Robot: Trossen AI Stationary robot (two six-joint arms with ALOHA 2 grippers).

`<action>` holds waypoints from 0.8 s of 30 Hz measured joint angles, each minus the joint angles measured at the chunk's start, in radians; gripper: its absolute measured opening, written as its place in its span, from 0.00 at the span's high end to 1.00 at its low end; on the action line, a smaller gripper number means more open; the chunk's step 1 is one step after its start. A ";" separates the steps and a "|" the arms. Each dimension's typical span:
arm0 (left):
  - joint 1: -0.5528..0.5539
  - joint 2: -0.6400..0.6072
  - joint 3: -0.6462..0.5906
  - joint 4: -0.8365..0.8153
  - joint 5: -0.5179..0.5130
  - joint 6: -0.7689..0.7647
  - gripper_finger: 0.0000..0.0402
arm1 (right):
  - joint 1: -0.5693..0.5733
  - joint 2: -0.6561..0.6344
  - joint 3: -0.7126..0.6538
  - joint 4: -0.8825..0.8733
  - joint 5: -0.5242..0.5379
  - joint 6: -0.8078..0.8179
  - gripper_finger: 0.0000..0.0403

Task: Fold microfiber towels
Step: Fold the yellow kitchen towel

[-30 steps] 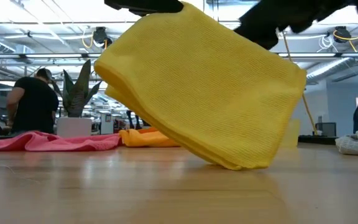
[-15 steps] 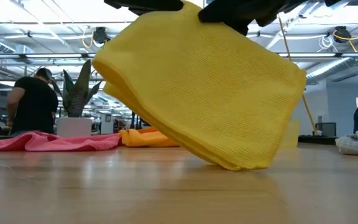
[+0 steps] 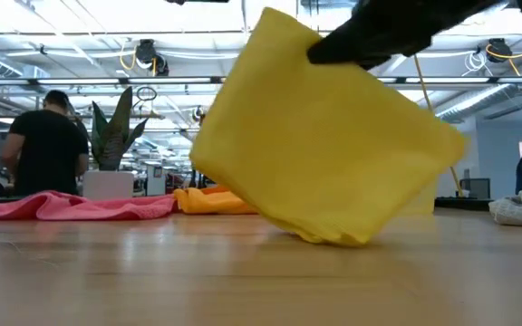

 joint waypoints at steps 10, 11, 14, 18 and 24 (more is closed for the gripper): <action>-0.057 0.177 0.000 0.240 -0.210 0.019 0.50 | 0.040 0.000 -0.079 0.204 0.022 -0.031 1.00; -0.056 0.195 0.000 0.270 -0.211 0.016 0.50 | 0.040 -0.001 -0.079 0.205 0.022 -0.031 1.00; -0.051 0.219 0.000 0.329 -0.218 -0.006 0.50 | 0.041 -0.001 -0.079 0.202 0.022 -0.031 1.00; -0.043 0.223 0.000 0.376 -0.238 -0.102 0.50 | 0.041 -0.001 -0.079 0.201 0.072 -0.030 1.00; -0.080 0.231 0.000 0.468 -0.368 -0.067 0.50 | 0.040 -0.001 -0.079 0.177 0.193 -0.030 1.00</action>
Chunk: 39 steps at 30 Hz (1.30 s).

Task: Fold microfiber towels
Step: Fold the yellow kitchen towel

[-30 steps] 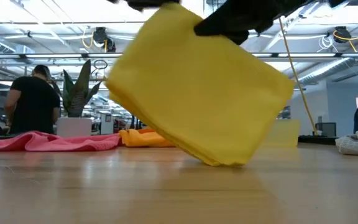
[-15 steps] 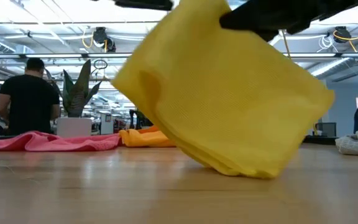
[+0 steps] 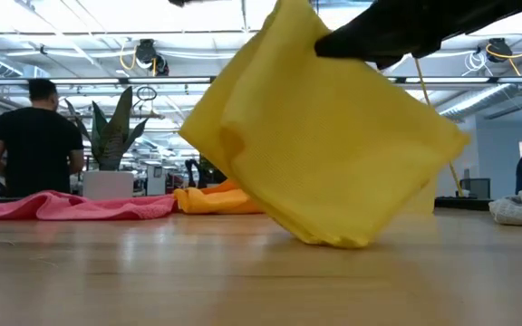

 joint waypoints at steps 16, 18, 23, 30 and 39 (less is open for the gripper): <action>0.032 0.142 0.000 0.071 -0.433 0.059 0.50 | -0.006 0.000 0.000 0.028 0.016 -0.014 1.00; 0.026 0.142 0.000 0.070 -0.436 0.060 0.50 | -0.006 0.000 0.000 0.028 0.015 -0.017 0.99; 0.026 0.142 0.000 0.071 -0.391 0.071 0.50 | -0.006 0.000 0.000 0.027 0.009 -0.018 0.99; 0.058 0.142 0.000 0.070 -0.271 0.072 0.50 | -0.005 0.000 0.000 0.022 -0.020 -0.042 0.99; 0.073 0.094 0.000 -0.006 -0.245 0.083 0.50 | 0.001 0.000 0.000 -0.012 -0.098 -0.049 0.99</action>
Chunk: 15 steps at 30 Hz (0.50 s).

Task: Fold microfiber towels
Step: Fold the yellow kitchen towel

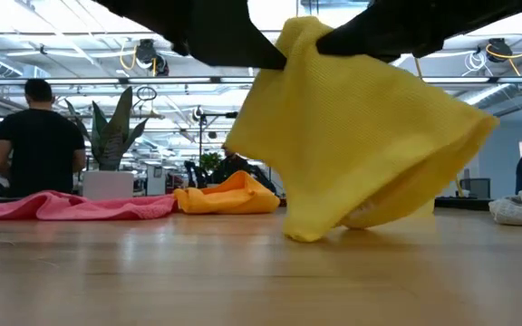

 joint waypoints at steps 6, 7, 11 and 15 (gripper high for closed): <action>0.012 -0.098 0.000 -0.157 0.264 -0.085 0.50 | 0.020 0.000 0.000 -0.029 -0.004 -0.013 0.99; 0.016 -0.102 0.000 -0.170 0.326 -0.090 0.50 | 0.024 0.000 0.000 -0.027 -0.004 -0.020 0.99; 0.024 -0.105 0.000 -0.188 0.461 -0.104 0.50 | 0.028 0.000 0.000 -0.022 -0.005 -0.026 0.99; 0.032 -0.103 0.000 -0.233 0.444 -0.153 0.50 | 0.027 0.000 0.000 -0.022 -0.005 -0.026 0.99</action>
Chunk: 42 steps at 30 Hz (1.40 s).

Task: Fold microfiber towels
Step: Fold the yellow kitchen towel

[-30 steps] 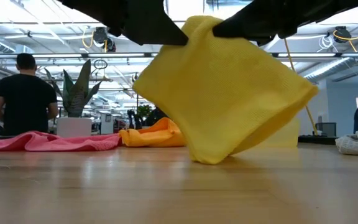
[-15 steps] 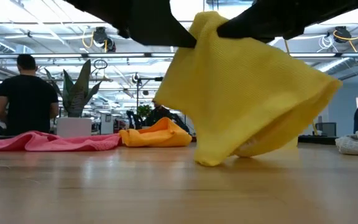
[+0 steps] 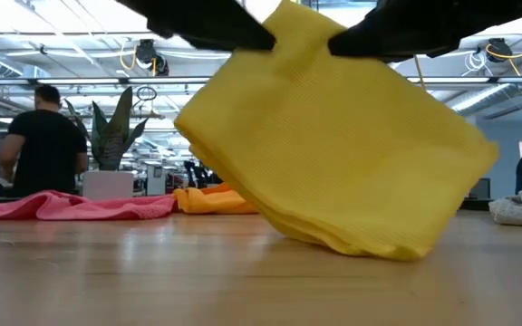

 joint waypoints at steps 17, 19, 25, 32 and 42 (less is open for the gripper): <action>0.089 0.012 0.000 -0.068 0.263 -0.104 0.50 | 0.007 0.000 0.000 0.001 0.001 -0.029 0.99; 0.091 0.024 0.000 -0.073 0.264 -0.092 0.50 | 0.013 0.000 0.000 0.001 0.005 -0.034 0.99; 0.089 0.095 -0.002 -0.015 0.316 -0.060 0.50 | 0.032 0.000 0.000 -0.002 0.007 -0.047 0.99; 0.083 0.112 -0.001 -0.008 0.319 -0.039 0.51 | 0.046 0.000 0.000 -0.018 0.008 -0.047 0.99; 0.030 0.112 -0.001 -0.042 0.198 -0.036 0.77 | 0.045 0.000 0.000 -0.028 0.008 -0.001 0.99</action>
